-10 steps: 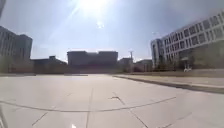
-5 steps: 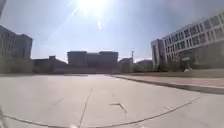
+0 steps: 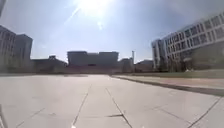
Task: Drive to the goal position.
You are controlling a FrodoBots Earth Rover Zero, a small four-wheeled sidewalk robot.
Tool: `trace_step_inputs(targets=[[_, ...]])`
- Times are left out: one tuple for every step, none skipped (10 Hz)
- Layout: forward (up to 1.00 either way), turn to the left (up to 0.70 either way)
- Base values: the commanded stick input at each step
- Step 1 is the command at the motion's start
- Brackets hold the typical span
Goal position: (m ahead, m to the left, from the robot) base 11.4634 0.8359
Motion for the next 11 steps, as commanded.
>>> trace_step_inputs(targets=[[1.00, 0.05], [1.00, 0.05], [1.00, 0.05], [1.00, 0.05], [1.00, 0.05], [1.00, 0.05], [1.00, 0.05], [1.00, 0.05], [1.00, 0.05], [1.00, 0.05], [1.00, 0.05]])
